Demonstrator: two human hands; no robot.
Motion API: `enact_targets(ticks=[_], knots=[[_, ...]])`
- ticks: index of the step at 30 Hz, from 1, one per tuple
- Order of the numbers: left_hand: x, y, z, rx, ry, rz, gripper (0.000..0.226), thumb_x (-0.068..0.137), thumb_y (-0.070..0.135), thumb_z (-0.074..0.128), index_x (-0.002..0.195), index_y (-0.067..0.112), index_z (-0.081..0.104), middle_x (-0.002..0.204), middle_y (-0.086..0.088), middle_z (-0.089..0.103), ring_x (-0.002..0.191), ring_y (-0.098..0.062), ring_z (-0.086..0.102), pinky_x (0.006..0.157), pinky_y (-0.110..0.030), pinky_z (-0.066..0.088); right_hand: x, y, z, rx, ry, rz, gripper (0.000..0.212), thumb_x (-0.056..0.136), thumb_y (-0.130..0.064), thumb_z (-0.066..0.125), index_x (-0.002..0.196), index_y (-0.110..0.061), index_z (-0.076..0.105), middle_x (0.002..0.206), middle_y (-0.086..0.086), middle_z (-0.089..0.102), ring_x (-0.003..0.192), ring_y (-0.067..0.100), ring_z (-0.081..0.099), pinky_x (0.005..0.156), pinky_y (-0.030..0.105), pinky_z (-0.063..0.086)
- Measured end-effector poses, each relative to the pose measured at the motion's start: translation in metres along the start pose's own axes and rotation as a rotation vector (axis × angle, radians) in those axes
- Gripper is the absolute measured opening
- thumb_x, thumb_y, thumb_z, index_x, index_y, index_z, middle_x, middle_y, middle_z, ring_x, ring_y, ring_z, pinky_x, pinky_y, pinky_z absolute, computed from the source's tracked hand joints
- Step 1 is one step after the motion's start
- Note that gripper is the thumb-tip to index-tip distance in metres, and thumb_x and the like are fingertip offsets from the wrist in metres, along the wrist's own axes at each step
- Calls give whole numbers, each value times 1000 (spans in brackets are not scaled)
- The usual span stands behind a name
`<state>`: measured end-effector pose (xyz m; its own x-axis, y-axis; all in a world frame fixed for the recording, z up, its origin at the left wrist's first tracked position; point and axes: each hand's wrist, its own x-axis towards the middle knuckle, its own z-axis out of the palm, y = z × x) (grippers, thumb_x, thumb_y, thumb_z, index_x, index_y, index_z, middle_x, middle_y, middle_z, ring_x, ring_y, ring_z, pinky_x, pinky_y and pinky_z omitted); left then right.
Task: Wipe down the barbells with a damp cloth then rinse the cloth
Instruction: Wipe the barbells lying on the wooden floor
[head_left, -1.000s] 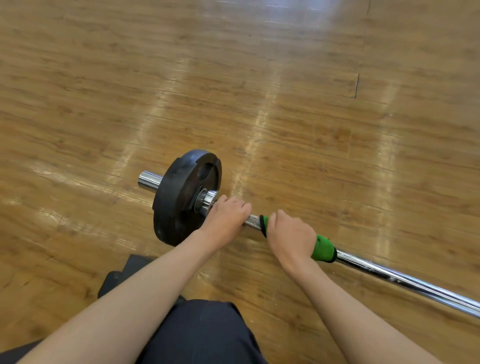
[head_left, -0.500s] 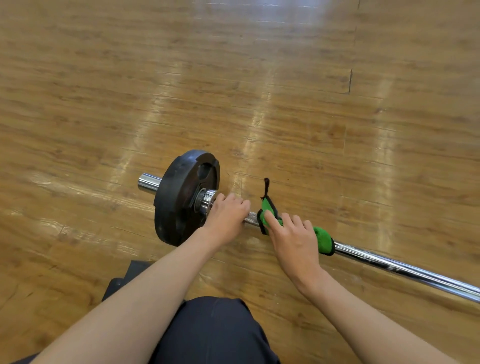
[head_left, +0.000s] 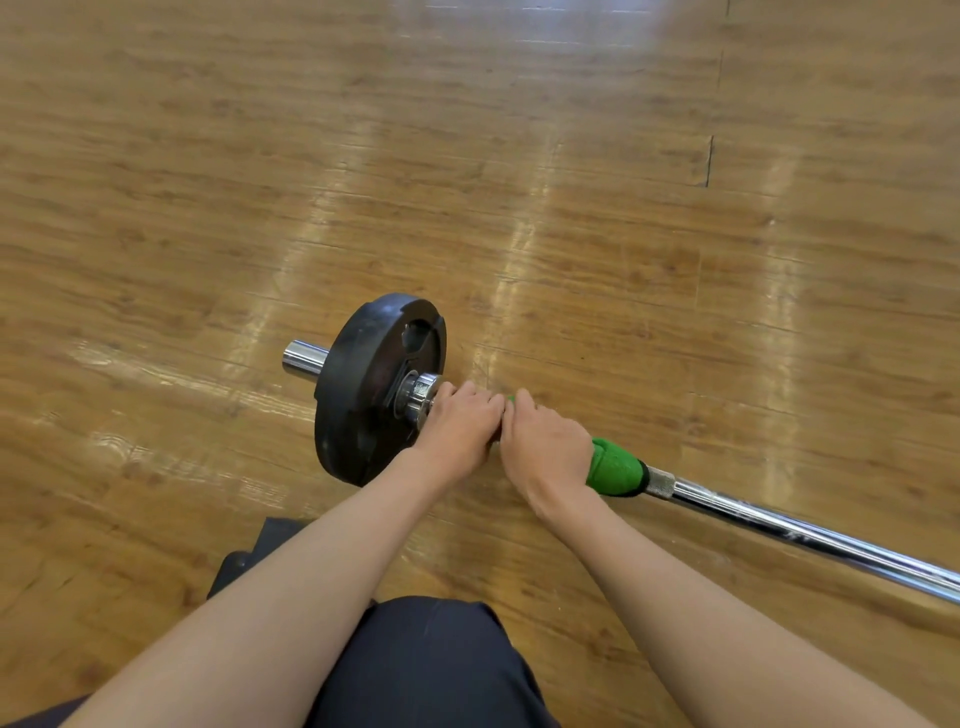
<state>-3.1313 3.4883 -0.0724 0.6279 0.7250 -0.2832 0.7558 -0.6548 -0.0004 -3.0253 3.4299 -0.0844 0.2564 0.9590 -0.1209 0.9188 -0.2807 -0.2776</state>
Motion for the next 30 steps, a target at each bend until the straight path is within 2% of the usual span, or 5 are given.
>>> enact_targets(ticks=[5, 9, 18, 26, 30], knots=[[-4, -4, 1, 3, 28, 35, 16, 94, 12, 56, 109, 15, 51, 115, -2, 53, 109, -24, 44, 91, -36, 31, -30, 43, 12, -118, 189, -300, 22, 101, -29, 52, 119, -21, 62, 81, 4, 64, 65, 28, 58, 58, 37, 37], [-5, -5, 6, 10, 42, 25, 22, 97, 28, 59, 113, 15, 51, 118, -1, 51, 114, -24, 43, 99, -38, 30, -47, 75, -5, -109, 223, -150, 16, 97, -26, 49, 99, -17, 62, 72, 3, 62, 61, 32, 58, 57, 38, 35], [3, -4, 7, -59, 70, -8, 31, 92, 20, 64, 117, 16, 45, 116, 2, 53, 105, -19, 45, 93, -35, 32, 16, 33, -28, 109, -355, 340, 43, 95, -29, 37, 98, -9, 75, 106, 13, 74, 102, 33, 67, 77, 34, 42], [4, -4, 9, -62, 94, -24, 52, 92, 20, 58, 140, 13, 40, 138, 1, 50, 119, -21, 48, 95, -35, 32, -13, 12, 7, -43, 189, -133, 10, 100, -26, 52, 103, -21, 61, 72, 2, 64, 60, 27, 59, 56, 35, 30], [4, -4, 9, -55, 100, -22, 56, 91, 28, 67, 139, 17, 41, 136, 3, 49, 123, -19, 46, 99, -35, 31, -37, 52, 8, -125, 183, -250, 38, 92, -16, 65, 128, -24, 59, 93, 6, 66, 75, 31, 58, 65, 40, 39]])
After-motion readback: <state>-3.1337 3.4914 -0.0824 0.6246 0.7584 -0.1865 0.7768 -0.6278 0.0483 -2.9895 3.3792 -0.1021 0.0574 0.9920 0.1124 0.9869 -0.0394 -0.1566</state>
